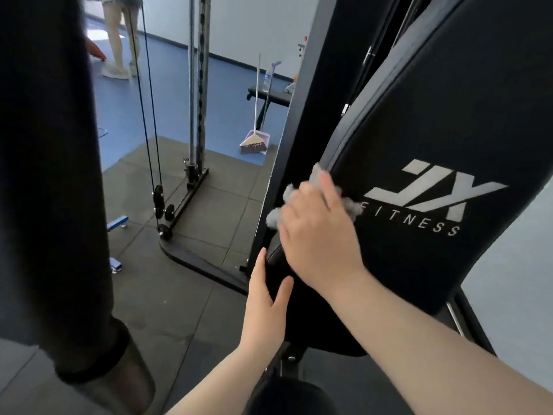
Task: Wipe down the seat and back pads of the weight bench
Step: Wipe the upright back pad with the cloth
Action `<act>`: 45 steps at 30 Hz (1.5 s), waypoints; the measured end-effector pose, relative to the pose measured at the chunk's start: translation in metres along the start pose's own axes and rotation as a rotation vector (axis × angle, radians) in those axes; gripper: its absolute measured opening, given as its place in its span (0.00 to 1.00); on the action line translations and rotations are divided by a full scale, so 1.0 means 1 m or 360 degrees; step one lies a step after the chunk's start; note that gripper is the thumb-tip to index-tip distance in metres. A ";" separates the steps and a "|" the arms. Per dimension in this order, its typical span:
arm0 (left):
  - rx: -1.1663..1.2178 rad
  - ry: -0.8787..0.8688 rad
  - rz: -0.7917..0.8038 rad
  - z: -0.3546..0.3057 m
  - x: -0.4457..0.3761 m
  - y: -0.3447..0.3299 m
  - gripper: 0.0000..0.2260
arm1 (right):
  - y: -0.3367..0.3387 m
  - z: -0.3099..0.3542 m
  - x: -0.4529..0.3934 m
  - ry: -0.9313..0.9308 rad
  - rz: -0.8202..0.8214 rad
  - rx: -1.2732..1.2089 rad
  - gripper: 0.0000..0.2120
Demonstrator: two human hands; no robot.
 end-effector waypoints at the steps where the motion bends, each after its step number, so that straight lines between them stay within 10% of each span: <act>1: 0.0002 0.0005 0.0018 0.006 0.000 0.001 0.29 | -0.008 0.014 0.007 0.0075 0.0053 -0.0003 0.13; 7: -0.0101 0.0030 0.0158 0.025 -0.007 0.012 0.30 | -0.012 -0.006 0.009 0.0406 -0.0001 0.0006 0.16; 12: -0.0106 0.0178 0.0205 0.039 0.005 0.016 0.30 | -0.013 0.025 0.012 0.0043 0.0027 -0.0007 0.12; 18: -0.0053 0.0139 0.0264 0.054 0.004 0.023 0.26 | -0.037 0.053 0.020 0.0709 0.0263 0.0174 0.10; 25: 0.0373 0.0288 0.0178 0.077 0.010 0.011 0.29 | -0.019 0.028 0.005 0.0148 -0.0009 0.0279 0.15; 31: 0.0297 0.0384 0.0207 0.098 0.012 0.015 0.29 | -0.059 0.099 0.048 0.0956 0.0586 0.0560 0.17; 38: 0.0457 0.0461 0.0173 0.114 0.010 0.023 0.37 | -0.054 0.045 0.038 0.0533 -0.0116 0.0111 0.11; 45: 0.0563 0.0529 0.0174 0.128 0.015 0.021 0.39 | -0.077 0.099 0.063 0.0947 0.0389 0.0590 0.19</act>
Point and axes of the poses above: each hand's wrist, its own x-axis away from the middle knuckle, its own y-axis out of the back of the hand, z = x × y, the point moved 1 cm from there along -x, towards the middle knuckle, and after that the axes turned 6 degrees about x, right-handed, at the moved point
